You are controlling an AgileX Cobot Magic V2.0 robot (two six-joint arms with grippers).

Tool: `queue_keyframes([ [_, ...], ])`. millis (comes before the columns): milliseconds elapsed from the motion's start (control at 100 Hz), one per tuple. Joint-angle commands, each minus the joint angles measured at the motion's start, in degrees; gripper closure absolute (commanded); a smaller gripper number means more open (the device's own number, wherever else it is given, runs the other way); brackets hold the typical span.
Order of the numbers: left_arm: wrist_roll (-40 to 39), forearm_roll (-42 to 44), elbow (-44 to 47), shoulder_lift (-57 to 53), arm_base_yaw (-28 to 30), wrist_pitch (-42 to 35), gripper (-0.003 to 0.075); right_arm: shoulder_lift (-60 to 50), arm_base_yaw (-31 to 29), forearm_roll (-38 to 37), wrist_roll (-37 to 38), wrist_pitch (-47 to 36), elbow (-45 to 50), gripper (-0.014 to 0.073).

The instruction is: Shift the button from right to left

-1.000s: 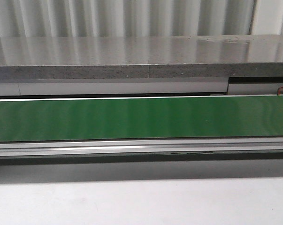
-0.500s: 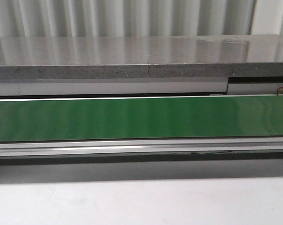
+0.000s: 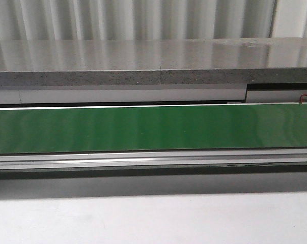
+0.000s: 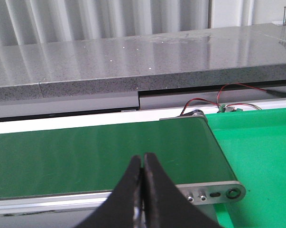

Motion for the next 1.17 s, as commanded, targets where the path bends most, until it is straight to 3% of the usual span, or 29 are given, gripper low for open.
queue_keyframes([
  [0,-0.5,-0.4,1.5,-1.9,-0.4,-4.7,0.074,-0.9,0.1,-0.4,0.2,-6.5,-0.8,0.0661],
  [1160,-0.5,-0.4,1.5,-1.9,-0.4,-4.7,0.074,-0.9,0.1,-0.3,0.2,-7.5,-0.8,0.0661],
])
